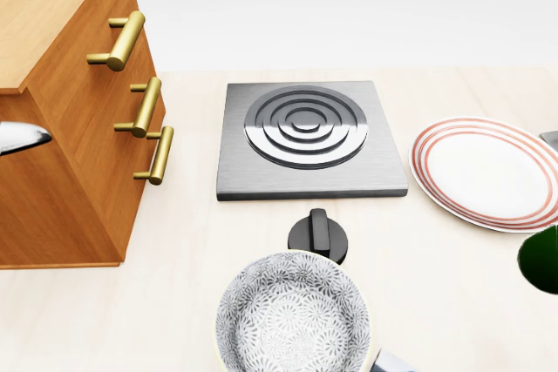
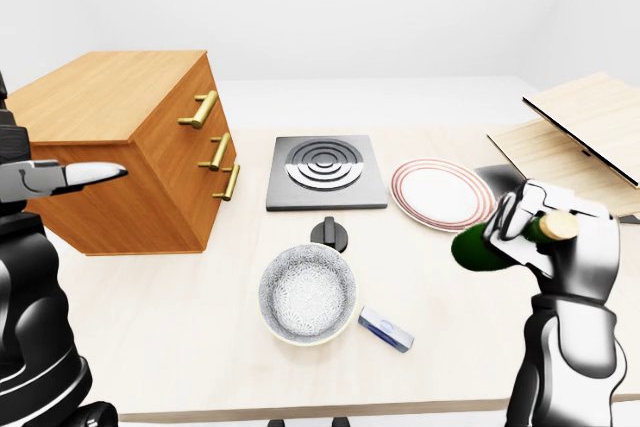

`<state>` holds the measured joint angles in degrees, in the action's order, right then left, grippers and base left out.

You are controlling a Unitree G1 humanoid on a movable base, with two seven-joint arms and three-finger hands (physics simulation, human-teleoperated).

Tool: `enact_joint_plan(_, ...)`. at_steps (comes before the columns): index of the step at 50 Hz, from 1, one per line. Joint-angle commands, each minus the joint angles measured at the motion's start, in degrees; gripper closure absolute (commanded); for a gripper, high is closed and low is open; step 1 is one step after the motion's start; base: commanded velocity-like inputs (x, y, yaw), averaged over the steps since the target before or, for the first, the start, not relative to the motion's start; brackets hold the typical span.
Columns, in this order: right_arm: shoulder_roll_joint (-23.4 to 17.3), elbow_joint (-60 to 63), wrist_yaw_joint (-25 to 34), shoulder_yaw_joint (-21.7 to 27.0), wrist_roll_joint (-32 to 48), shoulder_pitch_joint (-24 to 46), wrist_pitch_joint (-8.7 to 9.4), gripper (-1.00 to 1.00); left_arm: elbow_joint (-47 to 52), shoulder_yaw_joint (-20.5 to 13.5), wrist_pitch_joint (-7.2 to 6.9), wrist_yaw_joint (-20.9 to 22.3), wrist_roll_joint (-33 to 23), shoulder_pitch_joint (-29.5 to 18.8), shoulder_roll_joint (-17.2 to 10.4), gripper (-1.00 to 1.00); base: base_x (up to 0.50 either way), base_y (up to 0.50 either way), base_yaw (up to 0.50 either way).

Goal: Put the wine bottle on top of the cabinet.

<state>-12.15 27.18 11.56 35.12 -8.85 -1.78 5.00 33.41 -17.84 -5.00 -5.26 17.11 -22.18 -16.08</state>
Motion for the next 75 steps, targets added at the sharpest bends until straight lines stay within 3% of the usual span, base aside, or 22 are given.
enact_joint_plan(1, -4.64, 14.04, -3.43, 2.63, -1.6, 6.21, 0.0, 1.0, -0.86, -0.04, 0.0, -0.34, 0.3, -0.16, -0.14, -1.0, 0.0, 0.0, 0.0)
enact_joint_plan(23, -14.41, 19.53, -11.5, -4.54, -6.91, 27.82, 0.0, 1.0, -2.48, 0.64, 0.0, -0.07, -0.43, -0.21, 0.3, -1.0, 0.0, 0.0, 0.0)
enact_joint_plan(32, -14.97, 16.98, -15.45, -9.4, -8.23, 35.14, 0.0, 1.0, -1.73, 0.65, 0.0, -0.24, -0.23, -0.52, 0.25, -1.0, 0.0, 0.0, 0.0)
enact_joint_plan(44, -12.43, 13.78, -19.02, -16.27, -7.6, 42.45, 0.0, 1.0, -2.2, 0.3, 0.0, -0.5, 0.25, -0.97, -0.25, -1.0, 0.0, 0.0, 0.0)
enact_joint_plan(58, -5.9, 8.36, -20.19, -23.41, -3.65, 46.34, 0.0, 1.0, -4.23, 1.52, 0.0, -0.32, -1.48, -2.68, -0.45, -1.0, 0.0, 0.0, 0.0)
enact_joint_plan(75, 0.61, 5.28, -19.64, -28.42, 0.8, 47.92, 0.0, 1.0, -10.15, 8.33, 0.0, 1.5, -11.25, -8.37, 1.88, -1.0, 0.0, 0.0, 0.0)
